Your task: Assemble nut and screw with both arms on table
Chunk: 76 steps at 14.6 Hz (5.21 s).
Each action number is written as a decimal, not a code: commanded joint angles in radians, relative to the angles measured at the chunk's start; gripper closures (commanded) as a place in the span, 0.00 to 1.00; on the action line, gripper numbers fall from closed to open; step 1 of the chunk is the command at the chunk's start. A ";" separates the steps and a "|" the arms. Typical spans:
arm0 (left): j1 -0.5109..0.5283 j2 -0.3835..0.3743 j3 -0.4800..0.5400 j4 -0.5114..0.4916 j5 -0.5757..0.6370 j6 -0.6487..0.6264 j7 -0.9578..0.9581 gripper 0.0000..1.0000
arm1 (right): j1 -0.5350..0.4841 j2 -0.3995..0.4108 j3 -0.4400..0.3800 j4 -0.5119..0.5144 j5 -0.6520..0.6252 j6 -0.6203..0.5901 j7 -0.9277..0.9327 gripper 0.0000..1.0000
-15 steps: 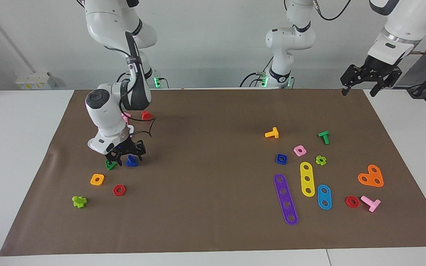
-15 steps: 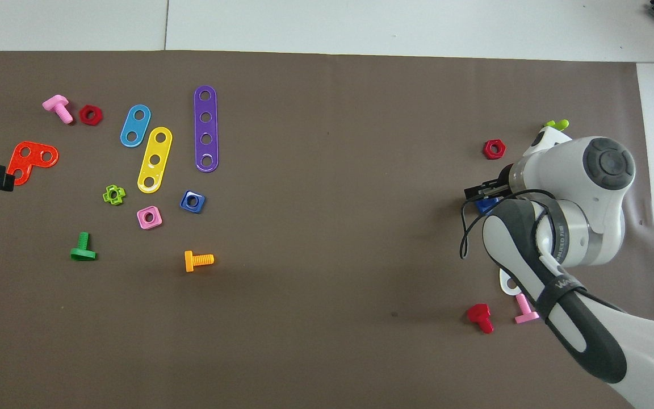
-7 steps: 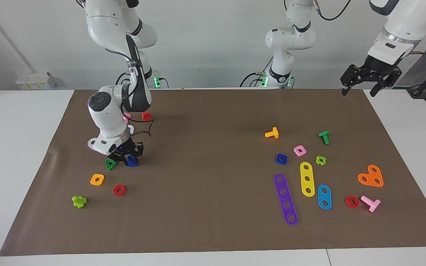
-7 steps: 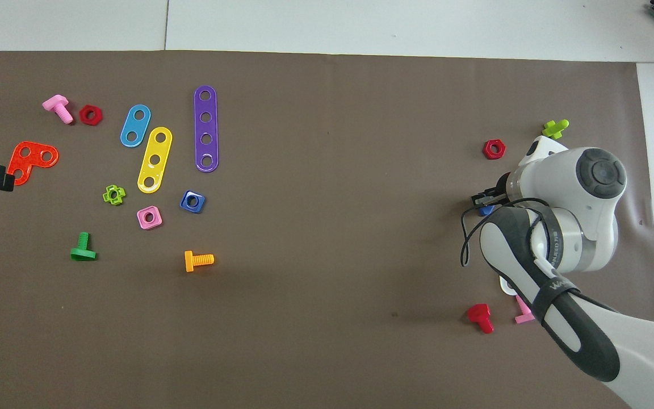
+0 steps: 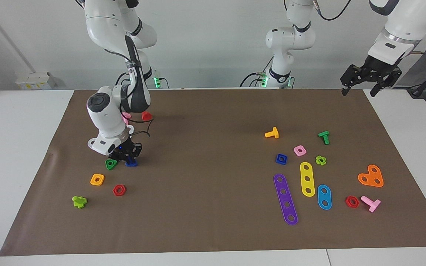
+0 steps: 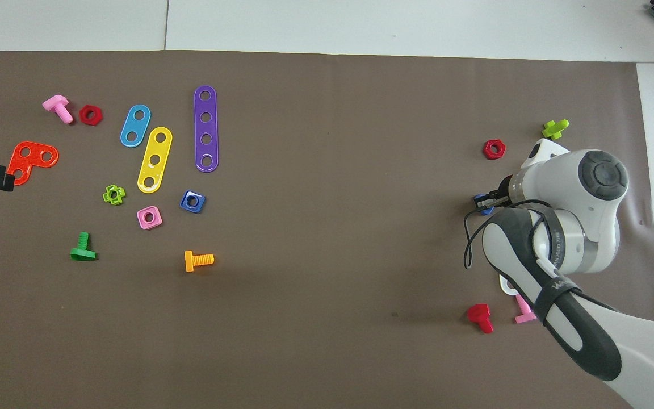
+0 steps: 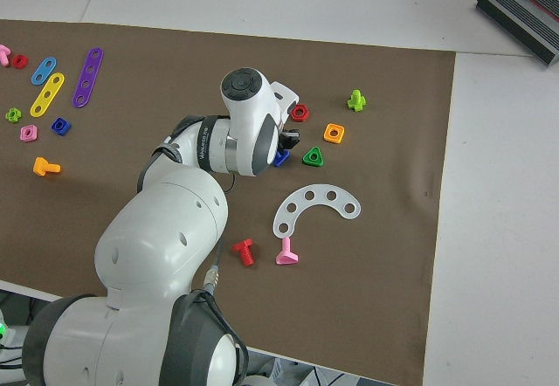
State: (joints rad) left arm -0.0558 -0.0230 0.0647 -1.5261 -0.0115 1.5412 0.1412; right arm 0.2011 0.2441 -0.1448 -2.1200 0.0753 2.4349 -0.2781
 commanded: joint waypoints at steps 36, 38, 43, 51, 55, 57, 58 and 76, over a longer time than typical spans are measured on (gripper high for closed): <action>0.004 -0.040 -0.010 -0.066 0.013 0.054 0.005 0.00 | 0.551 0.186 0.007 0.307 -0.045 0.037 0.967 0.00; 0.001 -0.040 -0.011 -0.078 0.013 0.100 0.006 0.00 | 0.526 0.146 0.001 0.308 -0.045 -0.019 0.964 0.00; -0.007 -0.032 -0.017 -0.158 0.013 0.204 0.012 0.00 | 0.372 -0.014 0.001 0.307 -0.046 -0.155 0.929 0.00; -0.102 0.032 -0.017 -0.368 0.013 0.485 0.003 0.01 | 0.054 -0.193 0.002 0.322 -0.045 -0.378 0.581 0.00; -0.128 0.055 -0.017 -0.469 0.013 0.641 0.003 0.01 | -0.050 -0.295 0.001 0.321 -0.040 -0.604 0.489 0.00; -0.136 0.077 -0.019 -0.508 0.012 0.713 0.003 0.01 | -0.106 -0.322 0.001 0.321 -0.039 -0.690 0.421 0.00; -0.151 0.078 -0.017 -0.525 0.012 0.740 0.003 0.01 | -0.129 -0.331 0.001 0.321 -0.039 -0.723 0.390 0.00; -0.263 0.255 -0.019 -0.621 0.010 0.979 0.005 0.00 | -0.161 -0.287 0.018 0.595 -0.112 -0.948 0.309 0.00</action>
State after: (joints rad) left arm -0.2904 0.2131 0.0310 -2.1289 -0.0115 2.4846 0.1443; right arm 0.0374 -0.0580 -0.1276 -1.5763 -0.0233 1.5247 0.0480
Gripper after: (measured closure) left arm 0.000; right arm 0.000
